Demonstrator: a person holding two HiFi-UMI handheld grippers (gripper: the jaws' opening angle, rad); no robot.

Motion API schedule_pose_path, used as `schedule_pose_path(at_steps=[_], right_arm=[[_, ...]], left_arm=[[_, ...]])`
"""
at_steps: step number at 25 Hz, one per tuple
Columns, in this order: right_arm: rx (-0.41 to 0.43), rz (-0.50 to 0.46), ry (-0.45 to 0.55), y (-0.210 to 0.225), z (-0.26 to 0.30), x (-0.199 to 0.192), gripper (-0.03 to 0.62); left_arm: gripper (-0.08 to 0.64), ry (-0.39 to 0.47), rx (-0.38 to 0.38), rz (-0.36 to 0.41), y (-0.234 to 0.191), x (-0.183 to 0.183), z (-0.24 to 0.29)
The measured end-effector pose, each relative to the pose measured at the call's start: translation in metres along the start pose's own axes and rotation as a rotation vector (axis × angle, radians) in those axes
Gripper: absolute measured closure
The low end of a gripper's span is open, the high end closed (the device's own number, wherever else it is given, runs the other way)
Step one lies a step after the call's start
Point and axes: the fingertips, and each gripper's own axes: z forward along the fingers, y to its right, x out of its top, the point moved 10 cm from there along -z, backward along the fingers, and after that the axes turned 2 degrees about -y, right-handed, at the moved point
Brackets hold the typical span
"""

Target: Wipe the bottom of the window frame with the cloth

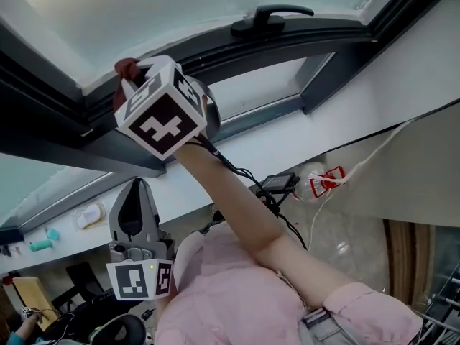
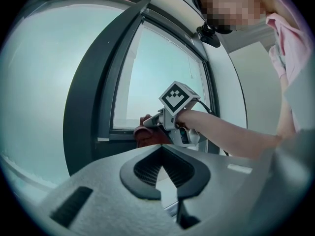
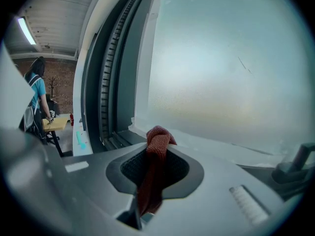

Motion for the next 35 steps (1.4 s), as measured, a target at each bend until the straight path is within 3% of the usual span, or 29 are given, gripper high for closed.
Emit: schedule_pose_path(at_steps=[35], right_arm=[[0.007, -0.009, -0.011, 0.025, -0.014, -0.007, 0.528]], left_arm=[[0.56, 0.037, 0.018, 0.021, 0.019, 0.005, 0.018]])
